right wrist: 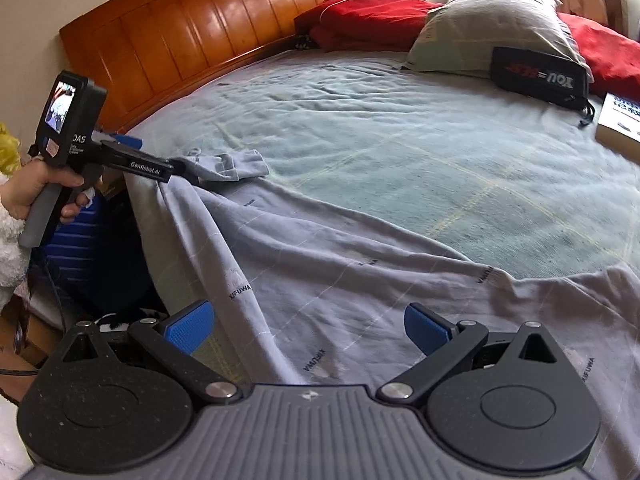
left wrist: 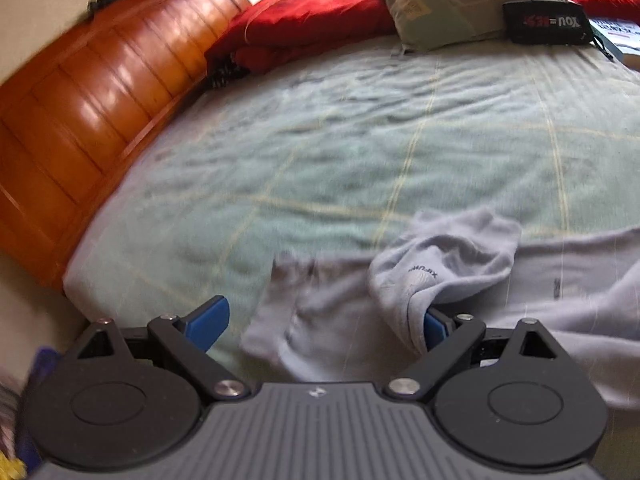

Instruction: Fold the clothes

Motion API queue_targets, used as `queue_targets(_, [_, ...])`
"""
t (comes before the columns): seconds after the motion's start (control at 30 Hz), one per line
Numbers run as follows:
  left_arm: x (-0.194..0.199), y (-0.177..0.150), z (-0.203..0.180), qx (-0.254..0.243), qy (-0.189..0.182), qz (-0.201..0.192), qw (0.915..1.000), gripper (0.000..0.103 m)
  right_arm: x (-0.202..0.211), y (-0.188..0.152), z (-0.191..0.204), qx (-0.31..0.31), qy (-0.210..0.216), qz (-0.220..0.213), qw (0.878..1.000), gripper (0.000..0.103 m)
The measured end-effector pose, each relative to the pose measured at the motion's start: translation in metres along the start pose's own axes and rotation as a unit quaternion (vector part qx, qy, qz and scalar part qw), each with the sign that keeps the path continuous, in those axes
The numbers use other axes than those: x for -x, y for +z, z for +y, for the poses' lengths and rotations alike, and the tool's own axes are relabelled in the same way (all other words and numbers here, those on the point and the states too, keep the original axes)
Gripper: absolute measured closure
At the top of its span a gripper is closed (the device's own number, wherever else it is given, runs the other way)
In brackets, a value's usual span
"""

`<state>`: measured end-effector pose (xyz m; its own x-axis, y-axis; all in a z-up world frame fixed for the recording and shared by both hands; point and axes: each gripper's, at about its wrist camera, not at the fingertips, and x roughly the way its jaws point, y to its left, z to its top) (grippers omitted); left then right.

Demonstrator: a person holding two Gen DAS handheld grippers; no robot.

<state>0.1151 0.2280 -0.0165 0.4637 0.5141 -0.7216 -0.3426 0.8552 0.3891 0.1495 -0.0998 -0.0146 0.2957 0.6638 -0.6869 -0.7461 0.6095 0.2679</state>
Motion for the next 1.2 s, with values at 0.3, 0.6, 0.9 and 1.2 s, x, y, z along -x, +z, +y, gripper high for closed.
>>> queue_targets(0.3, [-0.001, -0.033, 0.014, 0.02, -0.085, 0.031, 0.9957, 0.009, 0.002, 0.008, 0.009, 0.031, -0.016, 0.012, 0.999, 0.0])
queue_targets(0.6, [0.027, -0.006, -0.015, -0.026, -0.154, -0.033, 0.9873, 0.01, -0.005, 0.014, 0.014, 0.033, -0.015, 0.011, 0.999, 0.0])
queue_targets(0.9, [-0.021, 0.007, -0.043, -0.037, -0.063, -0.016, 0.9972, 0.01, -0.002, 0.022, 0.011, 0.048, -0.011, 0.006, 0.999, 0.0])
queue_targets(1.2, [0.012, 0.004, -0.008, 0.072, -0.123, -0.042, 0.9889, 0.01, -0.033, 0.057, 0.004, 0.098, 0.052, 0.021, 0.994, 0.036])
